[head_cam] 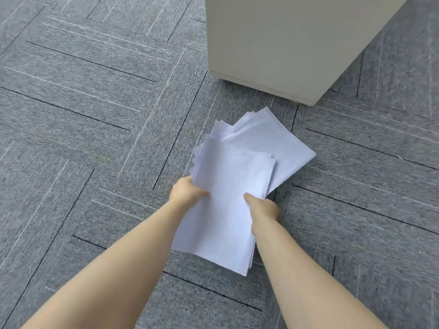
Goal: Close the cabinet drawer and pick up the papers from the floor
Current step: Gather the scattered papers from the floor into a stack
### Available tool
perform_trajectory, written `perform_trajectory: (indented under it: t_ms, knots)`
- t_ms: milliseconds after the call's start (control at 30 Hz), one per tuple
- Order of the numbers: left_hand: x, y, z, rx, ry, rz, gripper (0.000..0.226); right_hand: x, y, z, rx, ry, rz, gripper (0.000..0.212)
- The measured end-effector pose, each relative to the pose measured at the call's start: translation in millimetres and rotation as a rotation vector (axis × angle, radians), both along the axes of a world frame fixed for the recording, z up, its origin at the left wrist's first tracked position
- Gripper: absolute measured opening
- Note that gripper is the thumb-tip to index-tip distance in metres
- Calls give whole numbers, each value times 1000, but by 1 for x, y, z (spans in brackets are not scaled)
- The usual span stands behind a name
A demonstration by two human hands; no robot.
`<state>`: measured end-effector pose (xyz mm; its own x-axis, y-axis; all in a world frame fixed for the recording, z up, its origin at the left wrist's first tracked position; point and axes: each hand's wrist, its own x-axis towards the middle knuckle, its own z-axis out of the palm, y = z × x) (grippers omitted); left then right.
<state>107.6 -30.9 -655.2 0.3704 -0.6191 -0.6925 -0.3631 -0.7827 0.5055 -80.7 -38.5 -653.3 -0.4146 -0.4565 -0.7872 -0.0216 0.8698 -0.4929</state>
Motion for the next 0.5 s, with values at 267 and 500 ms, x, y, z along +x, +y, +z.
perform_trajectory:
  t_ms: [267, 500]
  knots:
    - [-3, 32, 53, -199, 326, 185, 26, -10, 3, 34, -295, -18, 226, 22]
    - [40, 50, 244, -325, 413, 373, 27, 1, 19, 228, -443, -134, 354, 41]
